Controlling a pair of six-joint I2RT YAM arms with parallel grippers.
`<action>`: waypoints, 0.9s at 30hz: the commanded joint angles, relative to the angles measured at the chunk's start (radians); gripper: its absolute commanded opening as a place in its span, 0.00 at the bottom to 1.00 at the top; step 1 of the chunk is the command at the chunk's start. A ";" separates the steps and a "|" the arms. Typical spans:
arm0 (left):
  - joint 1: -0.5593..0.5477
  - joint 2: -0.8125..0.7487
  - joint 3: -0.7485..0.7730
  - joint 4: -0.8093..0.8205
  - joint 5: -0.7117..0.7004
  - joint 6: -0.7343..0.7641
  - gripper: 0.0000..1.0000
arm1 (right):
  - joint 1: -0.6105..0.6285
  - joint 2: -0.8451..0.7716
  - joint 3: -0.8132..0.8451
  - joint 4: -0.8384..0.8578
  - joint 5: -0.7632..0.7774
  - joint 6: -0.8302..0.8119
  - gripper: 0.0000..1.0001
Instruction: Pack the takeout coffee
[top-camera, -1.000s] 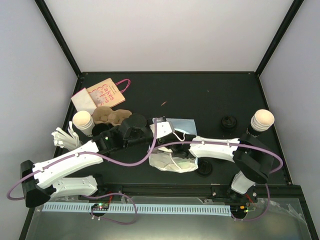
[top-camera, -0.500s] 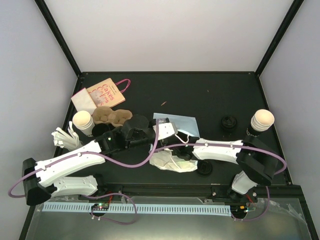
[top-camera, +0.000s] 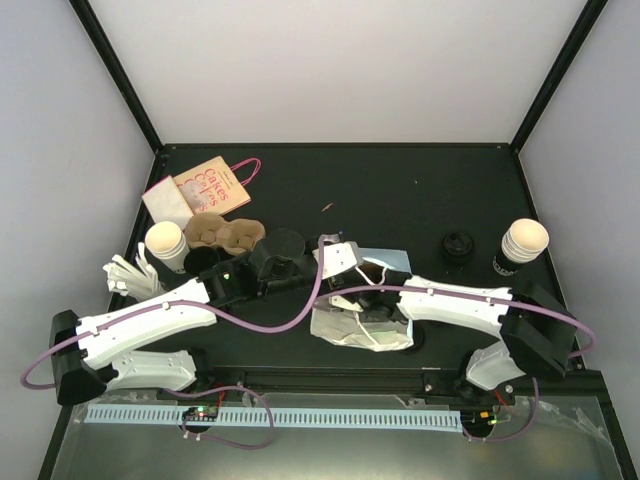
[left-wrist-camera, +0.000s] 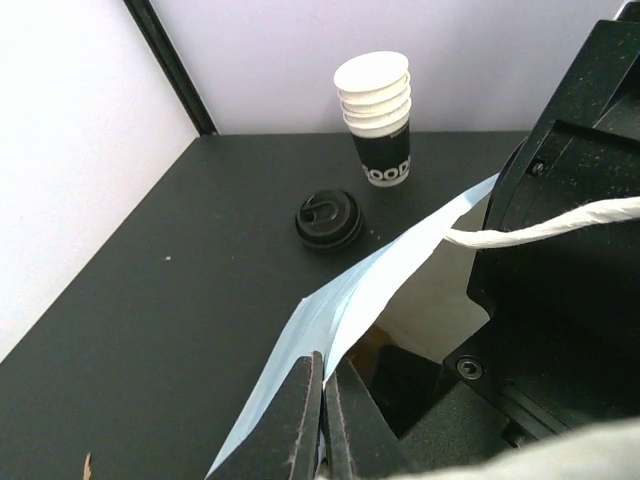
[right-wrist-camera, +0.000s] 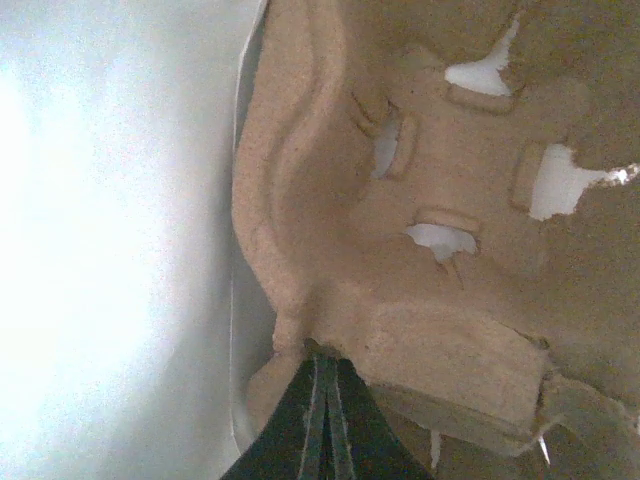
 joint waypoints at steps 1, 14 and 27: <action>-0.013 0.038 -0.011 -0.125 0.000 -0.012 0.02 | 0.009 -0.111 0.068 -0.010 -0.032 0.060 0.01; -0.008 0.034 0.042 -0.150 -0.317 0.038 0.01 | 0.085 -0.081 0.029 0.121 -0.033 0.053 0.01; -0.002 -0.042 -0.019 -0.121 -0.334 0.023 0.02 | 0.079 -0.050 0.043 0.267 0.038 -0.069 0.01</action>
